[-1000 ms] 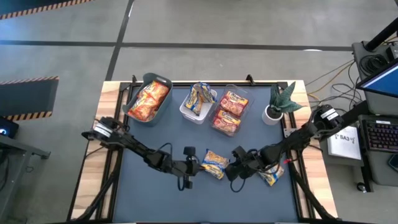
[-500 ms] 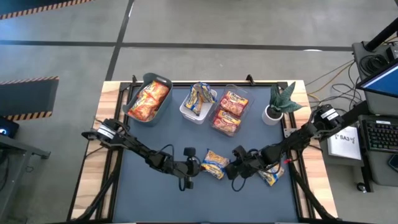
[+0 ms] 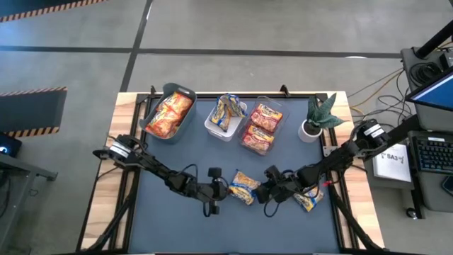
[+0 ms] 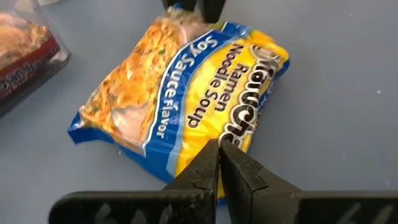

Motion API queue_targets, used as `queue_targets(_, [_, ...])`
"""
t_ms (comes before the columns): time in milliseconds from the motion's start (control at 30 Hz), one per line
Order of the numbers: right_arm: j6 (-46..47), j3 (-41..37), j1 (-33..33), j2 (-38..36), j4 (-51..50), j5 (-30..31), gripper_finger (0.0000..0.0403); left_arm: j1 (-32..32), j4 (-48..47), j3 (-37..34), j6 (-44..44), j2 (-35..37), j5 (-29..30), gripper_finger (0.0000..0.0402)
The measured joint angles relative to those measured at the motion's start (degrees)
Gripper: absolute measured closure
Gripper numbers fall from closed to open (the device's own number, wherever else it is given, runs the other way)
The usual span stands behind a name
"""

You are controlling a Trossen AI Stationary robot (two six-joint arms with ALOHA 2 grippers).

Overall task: Sort Maruchan noodles
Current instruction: Put the blue noodle pack into the white bin

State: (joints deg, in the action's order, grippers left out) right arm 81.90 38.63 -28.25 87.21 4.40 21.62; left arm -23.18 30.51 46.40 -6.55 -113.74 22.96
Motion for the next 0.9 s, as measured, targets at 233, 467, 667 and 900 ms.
queue_targets(233, [-2.3,-1.9,0.0,4.3,10.6,0.1,0.0113,0.0,0.3,-0.3,-0.6,-0.1,0.0,0.0402])
queue_targets(467, [-8.8,-1.8,0.3,8.4,22.2,0.1,0.0113,0.0,0.5,-0.5,-0.6,-0.1,0.0,0.0402])
queue_targets(667, [-10.6,-1.7,0.7,9.9,24.3,1.0,0.0132,0.1,-0.1,-0.6,-0.7,-0.2,-0.2,0.0401])
queue_targets(900, [-11.3,-1.7,0.8,10.1,24.8,1.0,0.0208,0.0,-0.1,-0.7,-0.9,-0.2,-0.2,0.0402])
